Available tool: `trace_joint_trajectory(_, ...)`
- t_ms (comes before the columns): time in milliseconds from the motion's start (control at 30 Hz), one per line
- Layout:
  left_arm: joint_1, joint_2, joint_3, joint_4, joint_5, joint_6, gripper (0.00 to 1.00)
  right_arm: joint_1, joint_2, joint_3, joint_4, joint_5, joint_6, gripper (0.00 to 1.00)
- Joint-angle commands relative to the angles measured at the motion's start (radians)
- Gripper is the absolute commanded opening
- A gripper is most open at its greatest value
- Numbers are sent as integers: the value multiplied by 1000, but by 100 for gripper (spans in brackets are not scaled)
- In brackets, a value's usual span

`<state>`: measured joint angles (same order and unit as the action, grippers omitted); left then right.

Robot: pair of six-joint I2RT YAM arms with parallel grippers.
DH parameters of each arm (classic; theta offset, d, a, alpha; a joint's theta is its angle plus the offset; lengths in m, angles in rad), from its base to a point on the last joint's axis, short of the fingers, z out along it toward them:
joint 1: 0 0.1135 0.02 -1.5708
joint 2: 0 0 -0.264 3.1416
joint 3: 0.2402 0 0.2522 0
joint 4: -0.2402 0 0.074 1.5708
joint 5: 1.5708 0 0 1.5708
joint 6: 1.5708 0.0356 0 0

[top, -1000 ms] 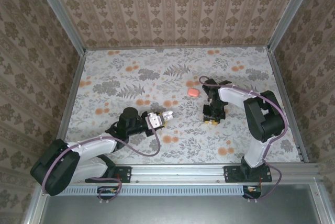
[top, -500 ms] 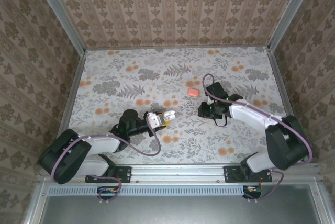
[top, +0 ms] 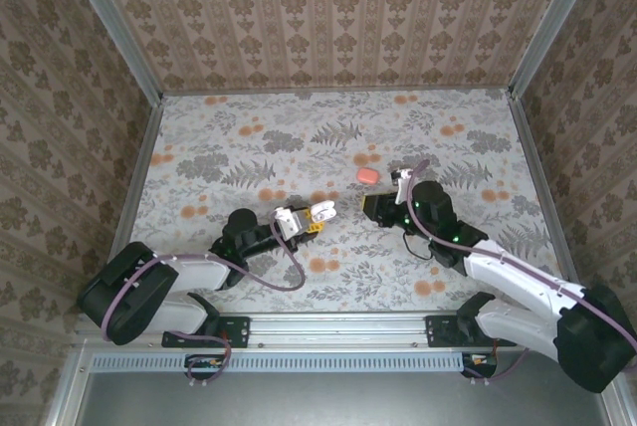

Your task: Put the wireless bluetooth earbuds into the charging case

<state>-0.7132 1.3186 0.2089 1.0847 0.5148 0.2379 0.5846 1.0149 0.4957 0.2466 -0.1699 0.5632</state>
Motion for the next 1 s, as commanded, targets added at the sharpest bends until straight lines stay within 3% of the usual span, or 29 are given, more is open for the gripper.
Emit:
trace_joint_trajectory(0,-9,4,20,63,-7,-57,6,36,-18,-17,137,-25,-36,28)
trace_joint_trajectory(533,-11,1,26,92,-13,-96,6,145,157,53,274,-15,-46,28)
trace_joint_trajectory(967,-12,-22,27,74,-17,-83,6,164,182,82,228,14,-80,28)
